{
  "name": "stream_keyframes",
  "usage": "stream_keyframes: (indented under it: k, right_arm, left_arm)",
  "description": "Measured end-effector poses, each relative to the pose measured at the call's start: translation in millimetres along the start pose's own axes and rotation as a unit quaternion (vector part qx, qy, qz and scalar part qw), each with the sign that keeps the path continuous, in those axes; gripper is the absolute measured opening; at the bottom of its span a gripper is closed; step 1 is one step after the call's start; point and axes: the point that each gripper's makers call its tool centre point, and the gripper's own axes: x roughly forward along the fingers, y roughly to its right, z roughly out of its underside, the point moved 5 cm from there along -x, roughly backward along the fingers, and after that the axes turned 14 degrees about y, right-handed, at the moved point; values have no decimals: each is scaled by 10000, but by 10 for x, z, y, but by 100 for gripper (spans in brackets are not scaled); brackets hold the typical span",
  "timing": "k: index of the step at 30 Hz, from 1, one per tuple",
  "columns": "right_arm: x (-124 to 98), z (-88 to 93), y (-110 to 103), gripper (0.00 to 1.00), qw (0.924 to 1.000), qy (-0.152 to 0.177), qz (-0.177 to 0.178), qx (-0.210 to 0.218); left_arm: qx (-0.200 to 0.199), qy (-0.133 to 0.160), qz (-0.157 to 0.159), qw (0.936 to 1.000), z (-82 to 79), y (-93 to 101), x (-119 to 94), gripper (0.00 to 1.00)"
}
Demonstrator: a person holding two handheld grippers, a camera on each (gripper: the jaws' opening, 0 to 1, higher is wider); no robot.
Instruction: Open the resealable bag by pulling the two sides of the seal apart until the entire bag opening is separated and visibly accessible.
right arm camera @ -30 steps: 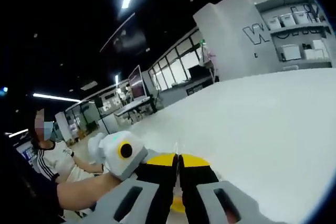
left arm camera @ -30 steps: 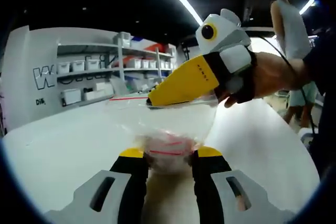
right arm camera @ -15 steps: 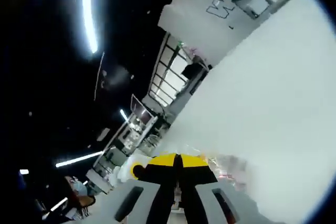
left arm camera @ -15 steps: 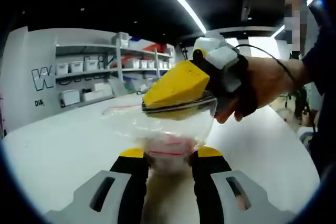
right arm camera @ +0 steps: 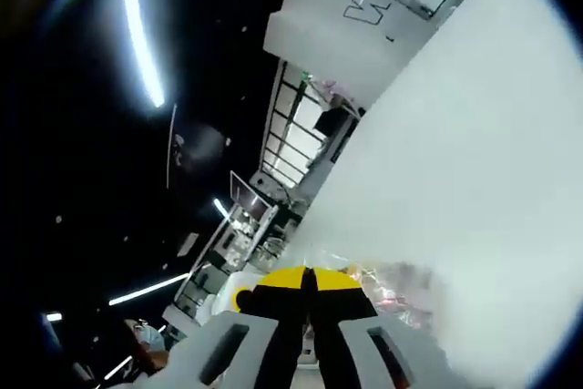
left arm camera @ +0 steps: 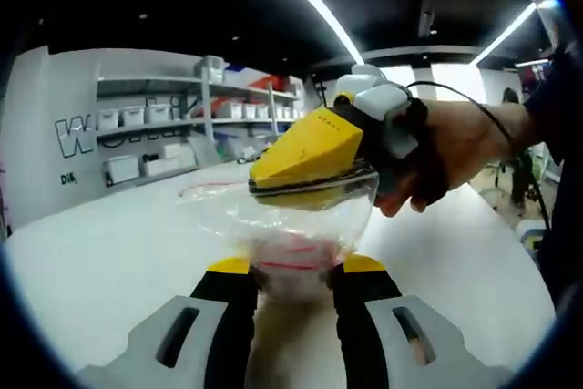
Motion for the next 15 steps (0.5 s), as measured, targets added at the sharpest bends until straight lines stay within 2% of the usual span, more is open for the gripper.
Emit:
stream_keyframes:
  k: [15]
  right_arm:
    - [-20, 17, 17, 0, 10000, 51, 6, 12]
  left_arm:
    - [-77, 2, -3, 10000, -10, 38, -5, 34]
